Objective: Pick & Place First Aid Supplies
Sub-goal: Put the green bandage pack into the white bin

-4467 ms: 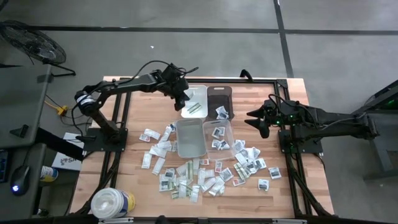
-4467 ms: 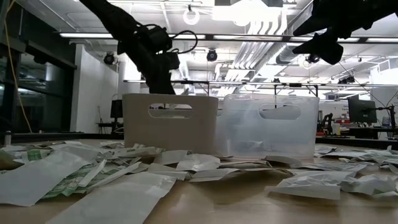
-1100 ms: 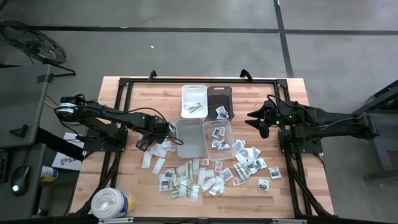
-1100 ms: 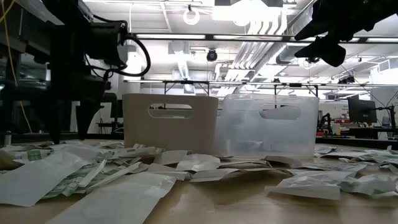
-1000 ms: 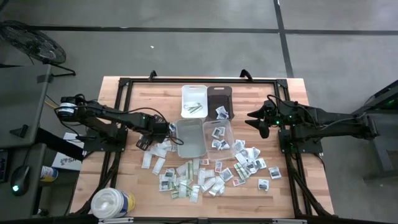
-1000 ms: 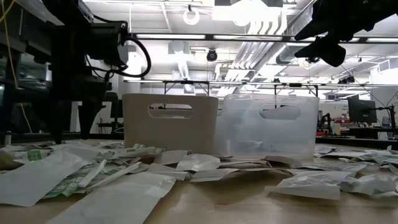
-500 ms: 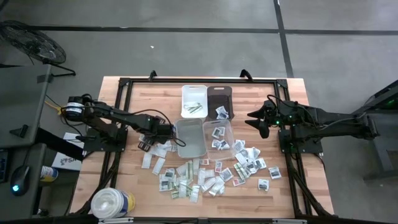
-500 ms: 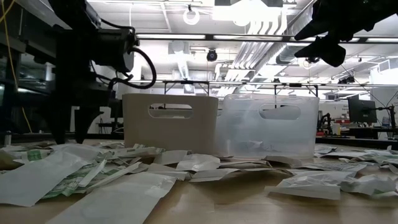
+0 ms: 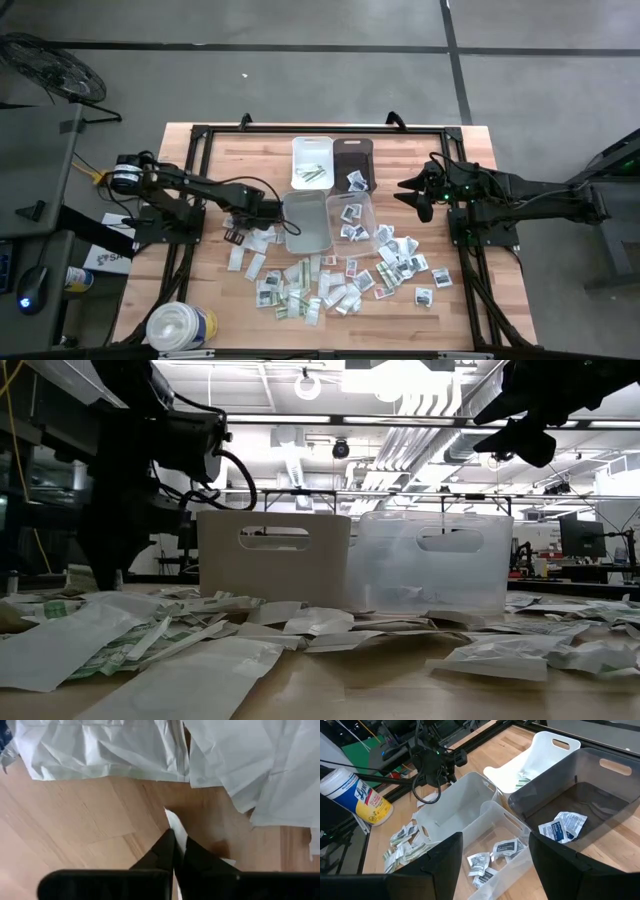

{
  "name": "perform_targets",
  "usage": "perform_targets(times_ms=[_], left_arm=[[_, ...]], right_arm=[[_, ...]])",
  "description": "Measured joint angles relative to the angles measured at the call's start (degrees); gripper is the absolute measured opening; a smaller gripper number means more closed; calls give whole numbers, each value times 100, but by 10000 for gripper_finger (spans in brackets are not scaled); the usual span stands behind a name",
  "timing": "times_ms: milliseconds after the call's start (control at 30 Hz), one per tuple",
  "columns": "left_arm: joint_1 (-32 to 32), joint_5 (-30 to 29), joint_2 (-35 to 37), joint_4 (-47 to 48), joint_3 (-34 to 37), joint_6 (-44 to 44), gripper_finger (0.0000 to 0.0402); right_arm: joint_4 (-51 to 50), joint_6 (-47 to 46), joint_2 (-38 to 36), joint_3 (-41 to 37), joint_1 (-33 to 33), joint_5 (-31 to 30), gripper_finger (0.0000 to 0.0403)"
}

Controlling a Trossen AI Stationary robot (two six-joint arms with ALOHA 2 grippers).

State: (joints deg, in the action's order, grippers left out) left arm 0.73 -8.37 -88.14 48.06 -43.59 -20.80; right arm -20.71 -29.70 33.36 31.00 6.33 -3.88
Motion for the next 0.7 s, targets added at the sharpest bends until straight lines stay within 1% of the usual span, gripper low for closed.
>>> perform_targets(times_ms=[333, 567, 700], left_arm=[[83, -67, 9, 205, -1071, -86, 2], [626, -88, 13, 591, -1972, -168, 1], [1079, 184, 15, 380, -2504, -183, 1]], right_arm=[[31, 5, 0, 0, 2, 14, 222], [37, -26, 0, 0, 0, 123, 222], [36, -6, 0, 0, 2, 122, 222]])
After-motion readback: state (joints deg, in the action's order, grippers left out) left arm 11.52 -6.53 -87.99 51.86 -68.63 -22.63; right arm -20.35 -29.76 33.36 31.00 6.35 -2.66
